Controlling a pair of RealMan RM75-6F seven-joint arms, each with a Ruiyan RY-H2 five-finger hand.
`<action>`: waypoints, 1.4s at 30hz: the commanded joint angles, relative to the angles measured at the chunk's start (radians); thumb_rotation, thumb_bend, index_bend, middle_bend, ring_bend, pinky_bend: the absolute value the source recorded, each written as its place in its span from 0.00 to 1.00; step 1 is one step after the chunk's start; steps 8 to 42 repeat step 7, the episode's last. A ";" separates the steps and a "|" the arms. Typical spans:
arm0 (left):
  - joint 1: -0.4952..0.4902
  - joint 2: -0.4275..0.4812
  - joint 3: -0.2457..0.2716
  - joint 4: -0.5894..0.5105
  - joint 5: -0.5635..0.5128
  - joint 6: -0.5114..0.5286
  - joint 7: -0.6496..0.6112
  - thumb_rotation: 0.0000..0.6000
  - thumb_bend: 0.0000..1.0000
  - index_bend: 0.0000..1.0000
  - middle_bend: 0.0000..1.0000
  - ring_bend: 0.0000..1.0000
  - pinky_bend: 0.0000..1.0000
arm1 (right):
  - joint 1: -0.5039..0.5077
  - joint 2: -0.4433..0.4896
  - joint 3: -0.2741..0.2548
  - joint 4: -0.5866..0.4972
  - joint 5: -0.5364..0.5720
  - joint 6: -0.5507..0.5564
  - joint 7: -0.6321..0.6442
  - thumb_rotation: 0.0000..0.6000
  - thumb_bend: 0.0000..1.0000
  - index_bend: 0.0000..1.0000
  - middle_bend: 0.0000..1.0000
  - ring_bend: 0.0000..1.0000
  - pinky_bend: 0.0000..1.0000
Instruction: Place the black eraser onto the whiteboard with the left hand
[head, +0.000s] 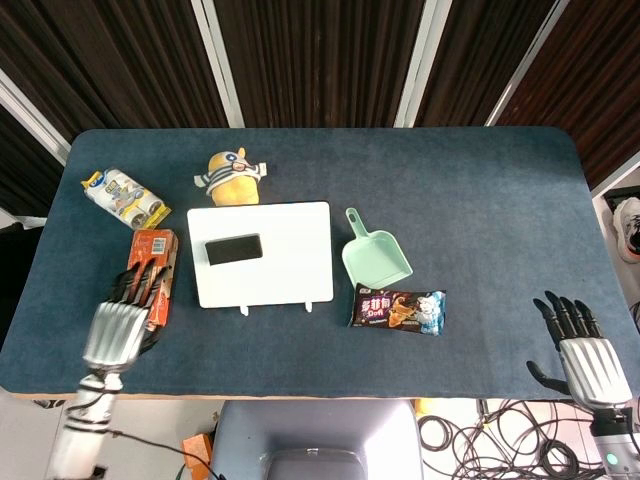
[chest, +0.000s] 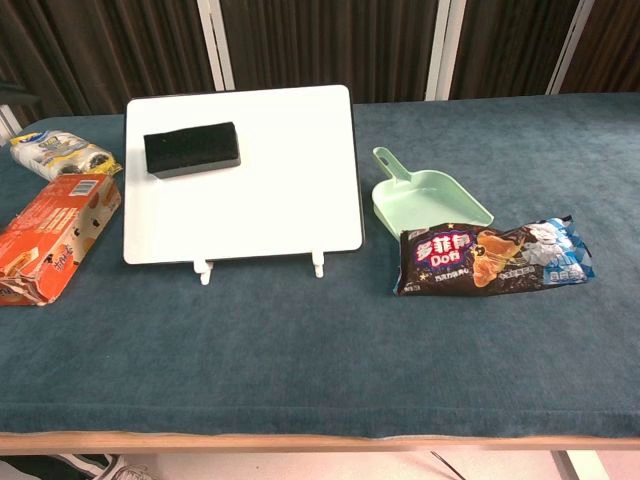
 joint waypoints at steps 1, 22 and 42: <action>0.186 0.122 0.107 0.045 0.021 0.107 -0.334 1.00 0.26 0.00 0.00 0.00 0.14 | 0.003 -0.009 -0.003 -0.005 -0.004 -0.006 -0.017 1.00 0.18 0.00 0.00 0.00 0.00; 0.206 0.139 0.083 0.072 0.047 0.111 -0.388 1.00 0.27 0.00 0.00 0.00 0.13 | 0.006 -0.020 0.005 -0.005 0.008 -0.009 -0.043 1.00 0.18 0.00 0.00 0.00 0.00; 0.206 0.139 0.083 0.072 0.047 0.111 -0.388 1.00 0.27 0.00 0.00 0.00 0.13 | 0.006 -0.020 0.005 -0.005 0.008 -0.009 -0.043 1.00 0.18 0.00 0.00 0.00 0.00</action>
